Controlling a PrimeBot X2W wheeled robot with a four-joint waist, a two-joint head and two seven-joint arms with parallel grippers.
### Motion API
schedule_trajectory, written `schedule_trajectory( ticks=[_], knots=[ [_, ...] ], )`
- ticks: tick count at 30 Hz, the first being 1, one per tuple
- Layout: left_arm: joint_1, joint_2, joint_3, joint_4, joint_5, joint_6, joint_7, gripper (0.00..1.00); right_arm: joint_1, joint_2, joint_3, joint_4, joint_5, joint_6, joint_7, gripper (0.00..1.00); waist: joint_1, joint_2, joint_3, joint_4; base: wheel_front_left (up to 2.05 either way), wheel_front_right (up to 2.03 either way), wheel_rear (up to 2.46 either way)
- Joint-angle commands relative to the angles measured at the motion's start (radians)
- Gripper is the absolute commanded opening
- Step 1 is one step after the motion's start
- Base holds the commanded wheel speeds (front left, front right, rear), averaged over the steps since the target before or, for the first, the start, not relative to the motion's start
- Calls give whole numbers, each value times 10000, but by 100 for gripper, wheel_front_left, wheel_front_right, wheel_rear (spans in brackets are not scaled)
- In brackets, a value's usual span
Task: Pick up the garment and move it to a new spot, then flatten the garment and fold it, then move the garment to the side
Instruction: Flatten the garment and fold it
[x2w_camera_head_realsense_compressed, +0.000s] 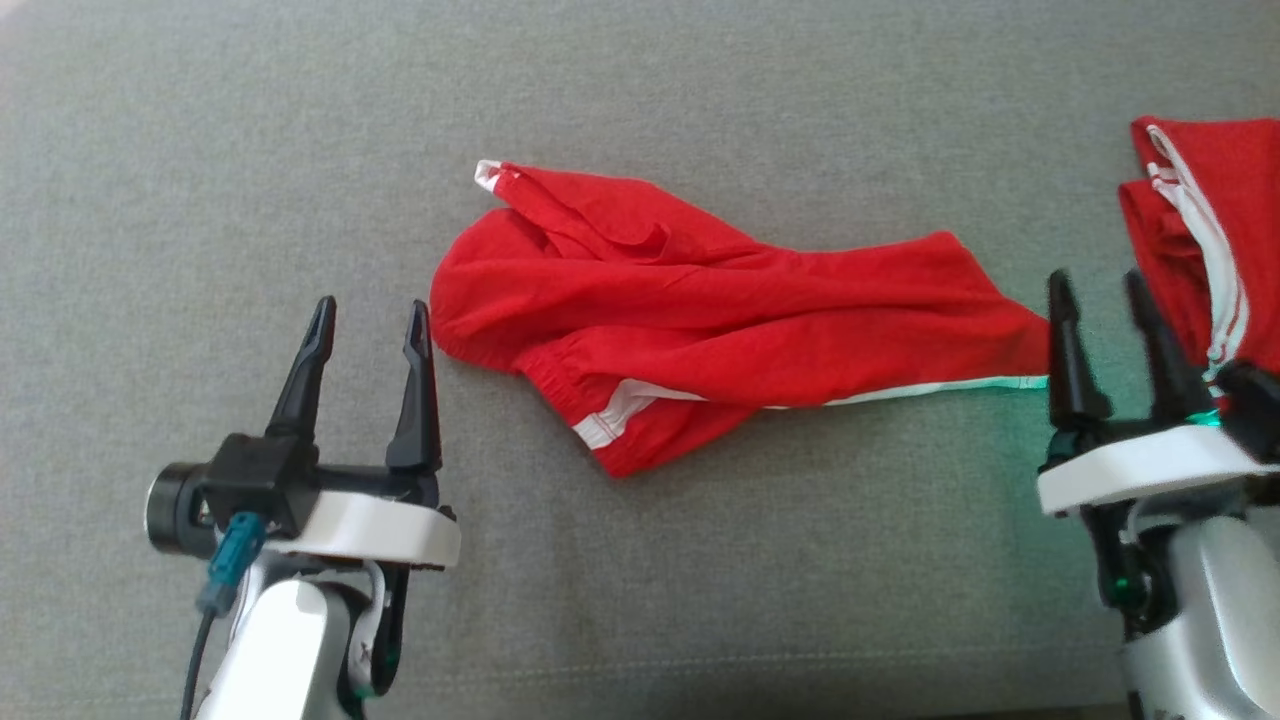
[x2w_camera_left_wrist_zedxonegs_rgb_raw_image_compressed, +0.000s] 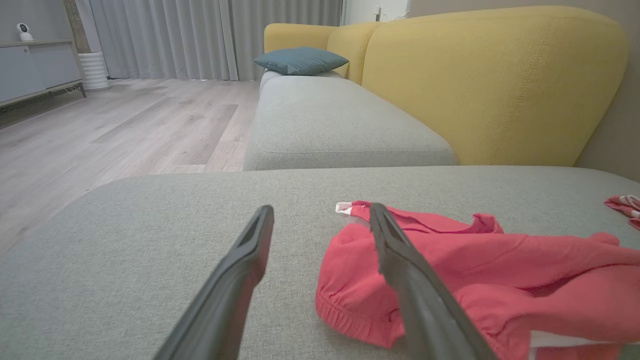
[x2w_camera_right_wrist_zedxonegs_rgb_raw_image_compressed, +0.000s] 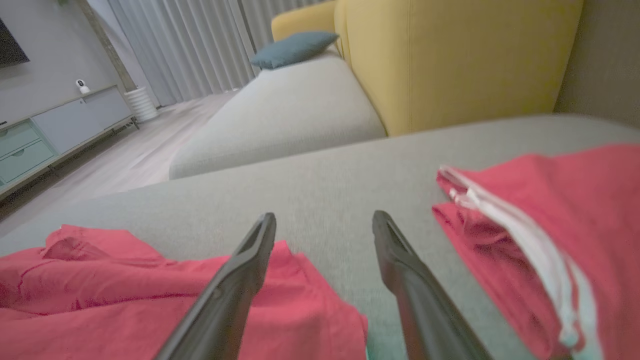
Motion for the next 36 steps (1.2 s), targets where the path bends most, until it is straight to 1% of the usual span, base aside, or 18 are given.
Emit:
schedule_trajectory(
  ticks=[1, 6, 10, 13, 18, 26, 28, 30, 32, 34, 35, 36],
  knots=[
    [-202, 72, 394, -281, 104, -18, -120, 100, -10, -175, 207, -541, -232, 35, -178, 100, 0, -1, -64, -36, 0, 0, 0],
    [46, 92, 468, -293, 171, 98, -120, 100, 567, -235, 319, -1955, -1250, 35, -389, 100, 0, -1, -283, -117, 0, 0, 0],
    [301, 119, 482, -317, 222, 205, -120, 100, 1218, -24, 567, -2960, -1656, 35, -142, 100, 0, -1, -489, -167, 0, 0, 0],
    [473, 147, 480, -320, 226, 258, -120, 100, 1666, 161, 704, -3477, -1735, 35, 87, 100, 0, -1, -623, -191, 0, 0, 0],
    [660, 177, 458, -347, 216, 333, -111, 100, 2076, 390, 766, -3930, -1726, 35, 346, 100, 0, -1, -709, -225, 0, 0, 0],
    [643, 213, 351, -419, 244, 387, -30, 100, 2087, 468, 717, -4148, -1729, 35, 470, 100, 0, -1, -685, -207, 0, 0, 0],
    [607, 253, 213, -459, 287, 299, 77, 100, 2089, 476, 703, -4150, -1706, 35, 484, 100, 0, -1, -681, -202, 0, 0, 0],
    [540, 266, -19, -508, 276, 112, 368, 100, 2099, 484, 695, -4143, -1691, 35, 506, 100, 0, -1, -659, -192, 0, 0, 0],
    [466, 245, -367, -491, 188, -179, 1021, 100, 2111, 494, 685, -4123, -1670, 35, 548, 100, 0, -1, -630, -181, 0, 0, 0],
    [377, 206, -805, -441, 89, -510, 1959, 100, 2111, 507, 684, -4096, -1654, 35, 599, 100, 0, -1, -585, -186, 0, 0, 0],
    [377, 206, -805, -441, 89, -510, 1959, 100, 2111, 507, 684, -4096, -1654, 35, 599, 100, 0, -1, -585, -186, 0, 0, 0],
    [308, 157, -1005, -483, 13, -679, 2331, 100, 2098, 513, 692, -4080, -1645, 35, 619, 100, 0, -1, -562, -203, 0, 0, 0]
  ],
)
